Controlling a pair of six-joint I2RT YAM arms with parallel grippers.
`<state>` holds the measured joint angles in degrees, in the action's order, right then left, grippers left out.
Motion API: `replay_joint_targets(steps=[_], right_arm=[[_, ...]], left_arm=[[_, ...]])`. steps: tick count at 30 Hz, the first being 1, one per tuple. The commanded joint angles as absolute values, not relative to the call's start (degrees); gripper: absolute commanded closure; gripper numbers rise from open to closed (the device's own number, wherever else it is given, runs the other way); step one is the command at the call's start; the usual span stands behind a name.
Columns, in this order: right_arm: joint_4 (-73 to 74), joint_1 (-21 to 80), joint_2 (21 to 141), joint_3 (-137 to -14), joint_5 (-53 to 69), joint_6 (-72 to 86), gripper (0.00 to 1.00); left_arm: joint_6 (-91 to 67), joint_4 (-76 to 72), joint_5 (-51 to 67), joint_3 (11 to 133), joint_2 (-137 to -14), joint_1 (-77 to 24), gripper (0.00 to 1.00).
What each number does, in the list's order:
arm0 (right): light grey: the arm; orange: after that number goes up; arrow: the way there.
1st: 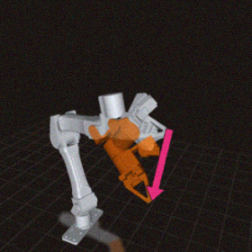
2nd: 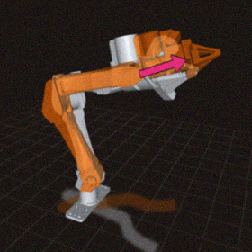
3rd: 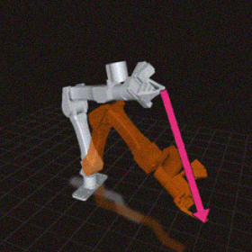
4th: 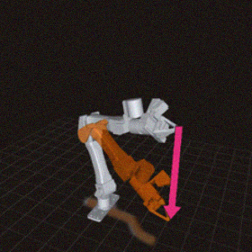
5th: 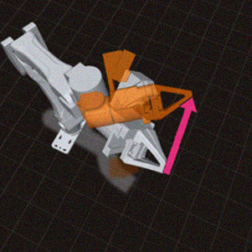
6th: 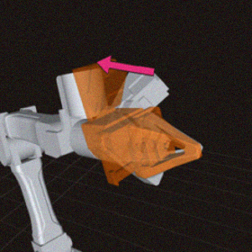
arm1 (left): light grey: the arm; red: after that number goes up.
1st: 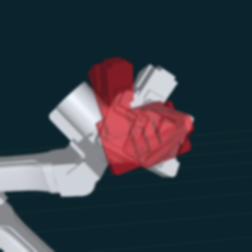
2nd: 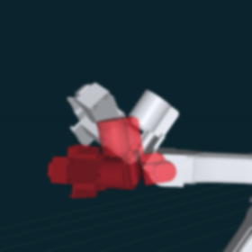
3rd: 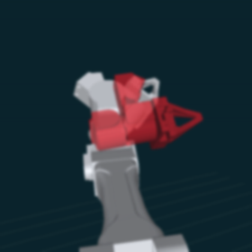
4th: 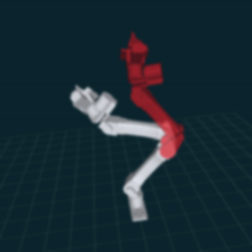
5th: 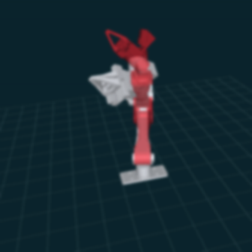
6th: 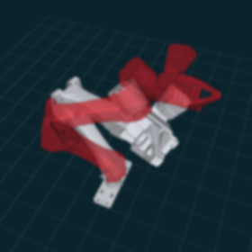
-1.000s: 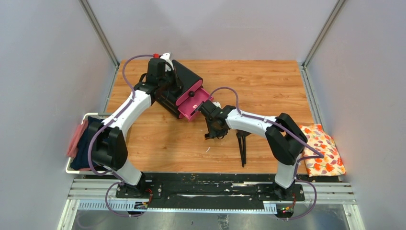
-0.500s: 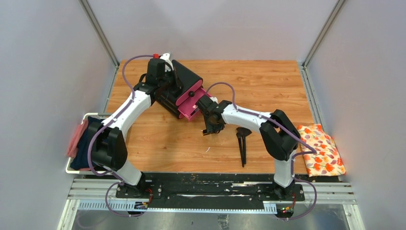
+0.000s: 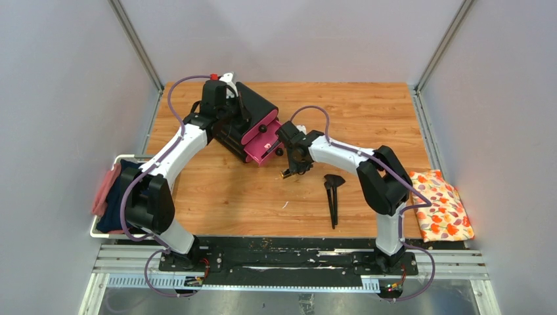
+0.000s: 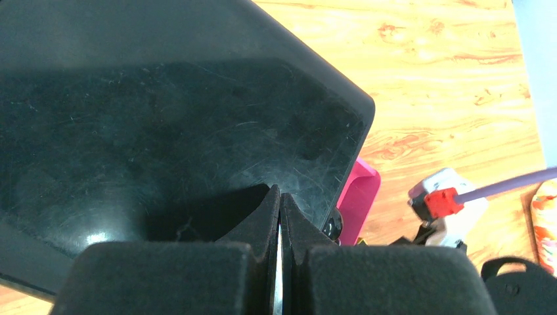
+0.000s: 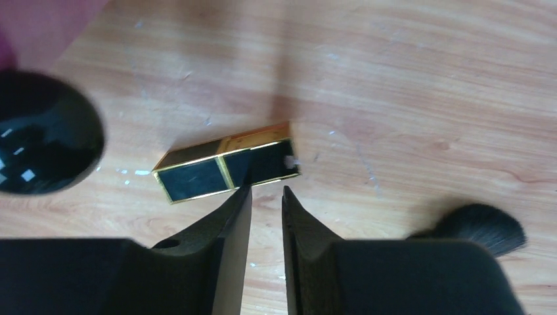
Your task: Organize the makeup
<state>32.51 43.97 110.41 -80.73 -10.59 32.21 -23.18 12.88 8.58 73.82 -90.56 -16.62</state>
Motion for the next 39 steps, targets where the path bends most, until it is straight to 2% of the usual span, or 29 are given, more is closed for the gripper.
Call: replay_joint_targets(steps=[1,6,9,14,22,31,39], right_arm=[[33.5,40.5,109.6,-82.4,-12.7,32.0,0.74],[33.9,37.7,110.1,-85.9,-12.8,31.1,0.75],[34.2,35.3,110.9,-87.7,-8.0,30.3,0.74],[33.5,37.2,108.9,-85.6,-4.6,30.8,0.75],[29.0,42.8,106.3,-79.7,-0.9,32.2,0.9],[20.8,44.8,108.9,-78.6,9.7,36.4,0.95],[19.1,45.2,111.7,-76.8,9.1,38.6,0.99]], left_arm=[[-23.2,17.9,9.2,71.6,-91.3,-16.3,1.0],[-22.9,17.9,8.7,71.7,-91.3,-16.3,1.0],[-22.9,17.9,8.8,71.6,-91.6,-16.3,1.0],[-22.7,17.9,8.1,71.7,-91.9,-16.3,1.0],[-23.2,17.2,8.9,71.6,-93.1,-16.3,1.0],[-23.0,17.1,8.8,71.1,-92.7,-16.3,1.0],[-23.0,16.9,9.0,70.7,-92.3,-16.3,1.0]])
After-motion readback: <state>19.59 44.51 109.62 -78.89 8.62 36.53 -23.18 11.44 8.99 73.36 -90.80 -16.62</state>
